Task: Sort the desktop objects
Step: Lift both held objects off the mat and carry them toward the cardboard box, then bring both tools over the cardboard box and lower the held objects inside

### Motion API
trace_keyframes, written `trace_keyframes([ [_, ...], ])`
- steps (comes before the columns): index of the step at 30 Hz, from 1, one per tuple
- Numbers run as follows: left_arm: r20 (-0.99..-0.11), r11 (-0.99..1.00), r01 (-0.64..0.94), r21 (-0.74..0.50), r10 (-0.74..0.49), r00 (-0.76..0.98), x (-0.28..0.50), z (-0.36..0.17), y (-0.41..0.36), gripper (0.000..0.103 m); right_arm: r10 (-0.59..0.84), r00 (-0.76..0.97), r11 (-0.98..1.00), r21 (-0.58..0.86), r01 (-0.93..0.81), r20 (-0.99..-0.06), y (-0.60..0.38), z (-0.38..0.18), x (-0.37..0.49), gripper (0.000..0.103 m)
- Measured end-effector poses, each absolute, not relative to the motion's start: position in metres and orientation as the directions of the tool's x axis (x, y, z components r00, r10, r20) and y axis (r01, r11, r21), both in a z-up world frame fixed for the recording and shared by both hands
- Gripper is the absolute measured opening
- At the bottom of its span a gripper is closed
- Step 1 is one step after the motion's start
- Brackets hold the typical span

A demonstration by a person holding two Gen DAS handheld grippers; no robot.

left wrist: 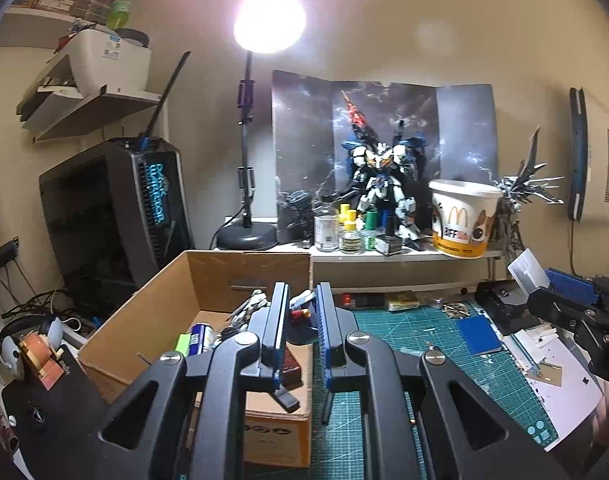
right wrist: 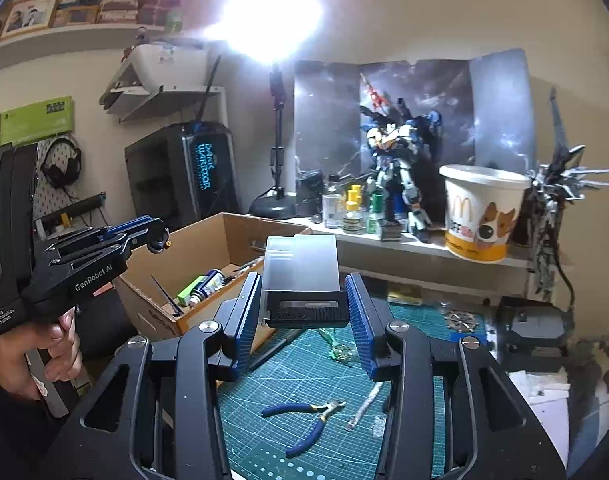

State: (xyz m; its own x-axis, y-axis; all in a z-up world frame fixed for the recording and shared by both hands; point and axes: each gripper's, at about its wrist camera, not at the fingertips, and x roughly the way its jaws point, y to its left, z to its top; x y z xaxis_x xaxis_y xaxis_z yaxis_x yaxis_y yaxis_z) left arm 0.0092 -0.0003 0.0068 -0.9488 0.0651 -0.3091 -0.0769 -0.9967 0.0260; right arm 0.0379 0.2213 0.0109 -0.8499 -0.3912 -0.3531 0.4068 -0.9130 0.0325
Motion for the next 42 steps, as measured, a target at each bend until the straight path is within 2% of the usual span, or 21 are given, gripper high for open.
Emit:
trace_keyframes([
  [42, -0.331, -0.978, 0.207, 0.027, -0.204, -0.921, 0.034, 0.004, -0.083, 0.014, -0.623, -0.690, -0.750, 0.028, 0.661, -0.369, 0.128, 0.001, 0.010, 0.040],
])
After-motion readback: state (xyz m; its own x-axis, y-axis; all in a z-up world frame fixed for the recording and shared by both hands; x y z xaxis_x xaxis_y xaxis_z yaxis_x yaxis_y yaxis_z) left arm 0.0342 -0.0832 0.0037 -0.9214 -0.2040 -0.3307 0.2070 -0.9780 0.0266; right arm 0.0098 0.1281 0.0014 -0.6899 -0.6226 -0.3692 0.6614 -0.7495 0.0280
